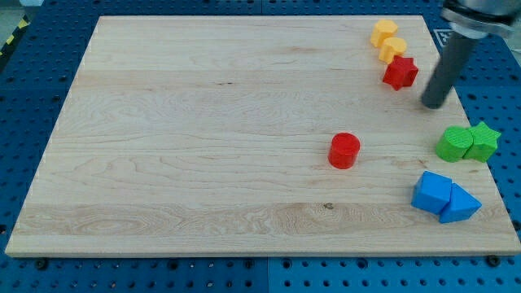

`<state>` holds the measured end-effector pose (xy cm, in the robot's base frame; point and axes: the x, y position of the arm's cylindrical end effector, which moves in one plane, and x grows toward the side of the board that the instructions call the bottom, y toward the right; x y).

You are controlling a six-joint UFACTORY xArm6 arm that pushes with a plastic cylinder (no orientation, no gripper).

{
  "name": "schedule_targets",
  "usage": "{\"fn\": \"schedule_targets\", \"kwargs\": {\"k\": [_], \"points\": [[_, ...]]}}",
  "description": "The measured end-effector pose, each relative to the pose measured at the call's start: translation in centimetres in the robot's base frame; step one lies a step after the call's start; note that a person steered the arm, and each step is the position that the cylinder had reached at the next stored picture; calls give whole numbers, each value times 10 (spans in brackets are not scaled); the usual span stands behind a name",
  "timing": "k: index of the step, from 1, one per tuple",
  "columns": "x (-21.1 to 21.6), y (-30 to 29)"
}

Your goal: Push the green blocks slightly to the left

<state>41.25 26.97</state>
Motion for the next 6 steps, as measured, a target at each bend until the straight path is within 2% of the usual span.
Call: {"fn": "schedule_targets", "kwargs": {"k": [1, 2, 3, 4, 6], "points": [[2, 74], [9, 76], [64, 76], [96, 75], [84, 63]]}}
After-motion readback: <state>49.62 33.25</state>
